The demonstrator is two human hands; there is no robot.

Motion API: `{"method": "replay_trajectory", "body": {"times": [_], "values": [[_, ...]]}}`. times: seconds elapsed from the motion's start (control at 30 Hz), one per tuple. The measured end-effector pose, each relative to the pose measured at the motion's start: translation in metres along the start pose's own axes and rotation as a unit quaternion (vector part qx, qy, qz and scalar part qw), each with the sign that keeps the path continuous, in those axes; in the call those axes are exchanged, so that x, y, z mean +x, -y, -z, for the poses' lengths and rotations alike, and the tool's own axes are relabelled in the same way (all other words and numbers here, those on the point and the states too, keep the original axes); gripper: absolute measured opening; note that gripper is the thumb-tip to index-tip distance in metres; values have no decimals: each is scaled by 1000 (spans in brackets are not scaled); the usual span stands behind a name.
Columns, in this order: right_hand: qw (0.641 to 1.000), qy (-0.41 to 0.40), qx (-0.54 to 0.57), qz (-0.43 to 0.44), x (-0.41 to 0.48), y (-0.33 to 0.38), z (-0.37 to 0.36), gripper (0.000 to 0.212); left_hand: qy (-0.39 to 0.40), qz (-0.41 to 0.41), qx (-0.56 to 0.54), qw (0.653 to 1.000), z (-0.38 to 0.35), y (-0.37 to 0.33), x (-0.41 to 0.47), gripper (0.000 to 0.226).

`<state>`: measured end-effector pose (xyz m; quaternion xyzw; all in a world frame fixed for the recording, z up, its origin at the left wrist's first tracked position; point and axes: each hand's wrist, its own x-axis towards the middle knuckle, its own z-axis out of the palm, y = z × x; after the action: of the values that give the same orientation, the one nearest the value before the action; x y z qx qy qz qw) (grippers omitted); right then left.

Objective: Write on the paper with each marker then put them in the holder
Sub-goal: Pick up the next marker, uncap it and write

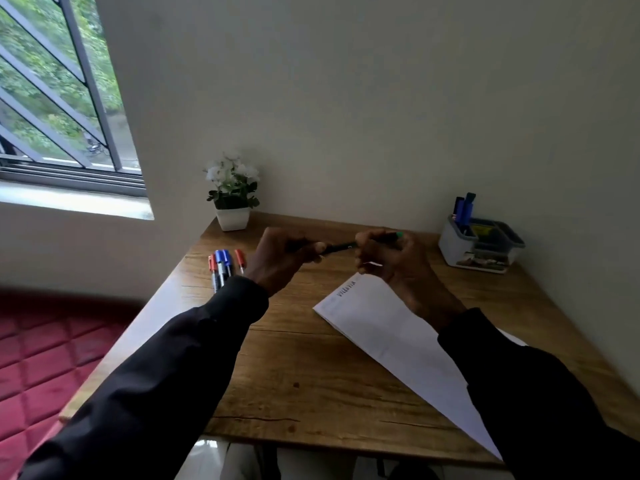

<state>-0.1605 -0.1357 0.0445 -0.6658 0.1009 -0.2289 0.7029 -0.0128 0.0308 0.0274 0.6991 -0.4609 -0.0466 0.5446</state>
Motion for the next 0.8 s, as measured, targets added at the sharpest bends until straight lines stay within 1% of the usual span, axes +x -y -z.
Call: {"method": "replay_trajectory", "body": {"times": [0.03,0.1,0.2,0.27,0.33,0.43,0.57,0.6,0.67,0.73,0.8], "values": [[999,16,42,-28,-2,1,-1,36,3,-13,-6,1000,-5,-5,1,6],[998,24,46,-46,-2,0,-5,39,12,-44,-1,999,-13,-12,3,9],[998,-12,44,-40,1,-5,-8,32,28,-67,5,997,-19,-17,7,14],[999,-11,41,-32,1,-6,-5,28,40,-81,20,996,-17,-17,8,15],[999,32,34,-25,0,-5,-1,27,49,-91,32,994,-16,-15,8,13],[995,97,10,-23,0,-2,5,31,53,-87,45,994,-15,-10,11,10],[983,178,-41,-30,5,1,17,39,73,-54,61,994,-13,-1,13,11],[982,177,-57,-26,7,0,20,40,81,-36,66,994,-12,2,14,12],[989,128,-67,-23,10,-6,26,39,82,1,88,993,-13,13,16,11],[996,71,-51,-26,10,-16,32,36,76,31,120,989,-15,27,17,10],[997,49,-46,-34,10,-27,36,31,79,65,138,985,-19,42,19,8]]}}
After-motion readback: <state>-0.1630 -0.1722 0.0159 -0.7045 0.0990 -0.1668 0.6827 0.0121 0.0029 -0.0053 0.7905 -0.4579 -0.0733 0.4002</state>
